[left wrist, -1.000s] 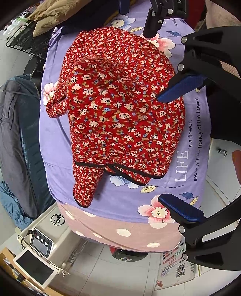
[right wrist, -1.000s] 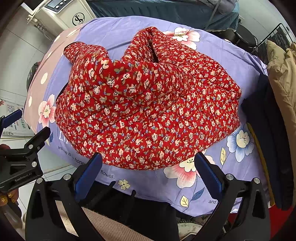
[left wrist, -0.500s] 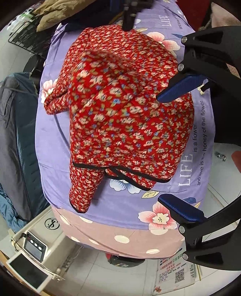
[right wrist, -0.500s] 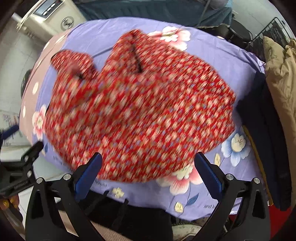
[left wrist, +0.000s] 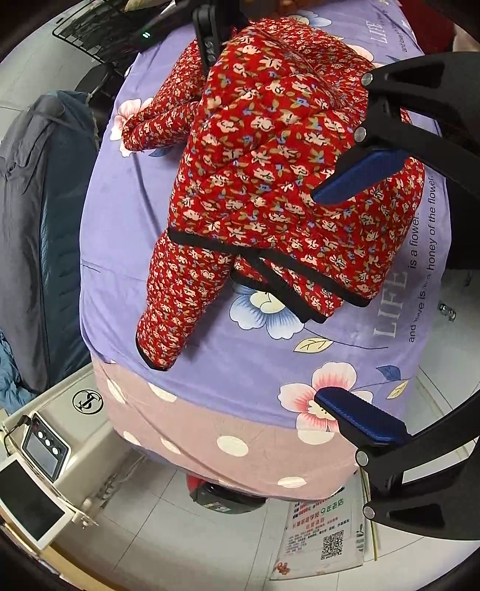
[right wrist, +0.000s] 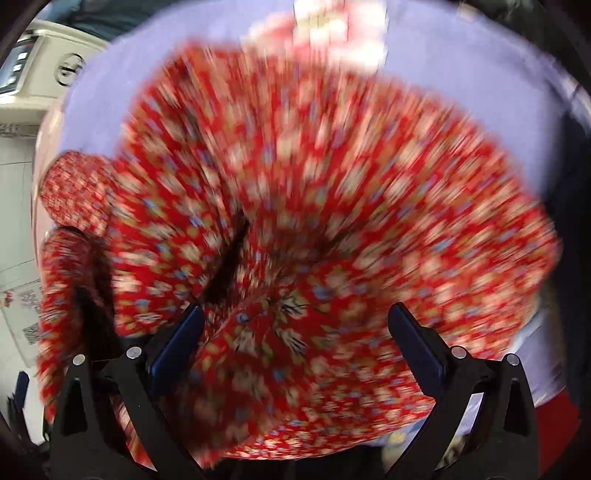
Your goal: Fold large clothes
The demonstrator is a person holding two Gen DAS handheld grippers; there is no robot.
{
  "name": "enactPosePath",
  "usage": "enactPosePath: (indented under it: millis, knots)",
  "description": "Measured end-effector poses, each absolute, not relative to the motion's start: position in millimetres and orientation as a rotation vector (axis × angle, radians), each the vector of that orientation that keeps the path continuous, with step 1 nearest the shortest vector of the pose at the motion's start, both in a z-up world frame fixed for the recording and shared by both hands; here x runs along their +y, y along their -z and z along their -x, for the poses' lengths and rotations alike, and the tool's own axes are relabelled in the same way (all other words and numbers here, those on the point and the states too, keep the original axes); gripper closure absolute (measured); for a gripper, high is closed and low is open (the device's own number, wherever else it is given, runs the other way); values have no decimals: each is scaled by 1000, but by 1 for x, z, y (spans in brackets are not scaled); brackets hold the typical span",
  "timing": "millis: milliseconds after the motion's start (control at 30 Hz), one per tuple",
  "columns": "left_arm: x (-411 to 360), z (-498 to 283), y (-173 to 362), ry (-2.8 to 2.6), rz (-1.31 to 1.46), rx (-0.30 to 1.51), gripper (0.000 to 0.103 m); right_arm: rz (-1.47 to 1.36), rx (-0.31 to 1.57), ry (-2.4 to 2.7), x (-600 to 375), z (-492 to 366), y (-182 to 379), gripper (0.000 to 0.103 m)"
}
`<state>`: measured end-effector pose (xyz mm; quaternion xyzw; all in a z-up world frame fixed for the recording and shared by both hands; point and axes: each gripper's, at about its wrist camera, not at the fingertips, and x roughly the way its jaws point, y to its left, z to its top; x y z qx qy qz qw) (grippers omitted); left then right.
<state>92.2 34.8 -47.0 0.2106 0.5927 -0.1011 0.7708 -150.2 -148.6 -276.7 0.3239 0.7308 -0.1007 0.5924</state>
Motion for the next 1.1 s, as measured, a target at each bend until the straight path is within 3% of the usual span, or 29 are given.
enactPosePath:
  millis: [33, 100, 167, 233, 333, 667, 900, 1000, 1067, 1100]
  knots:
    - [35, -93, 47, 226, -450, 1285, 6, -732, 1712, 241, -145, 153, 284, 5]
    - [36, -94, 45, 238, -424, 1285, 6, -707, 1689, 257, -142, 161, 286, 27]
    - [37, -97, 43, 256, -411, 1282, 6, -741, 1632, 248, -144, 178, 283, 62]
    - [33, -100, 38, 267, -426, 1259, 6, -817, 1569, 218, -149, 199, 278, 78]
    - [26, -104, 26, 298, -448, 1208, 6, -793, 1503, 232, -150, 234, 260, 85]
    - [-32, -111, -24, 534, -480, 1018, 6, -750, 1464, 402, -137, 402, 233, 88]
    - [-91, -100, -14, 707, -522, 1021, 6, -1002, 1562, 651, -121, 547, 284, 88]
    - [-112, -100, 7, 778, -518, 1061, 6, -1143, 1496, 716, -112, 587, 301, 78]
    - [-125, -104, 31, 806, -531, 1110, 6, -1165, 1464, 781, -111, 592, 296, 53]
    - [-130, -106, 40, 813, -539, 1134, 6, -1178, 1456, 816, -112, 594, 292, 46]
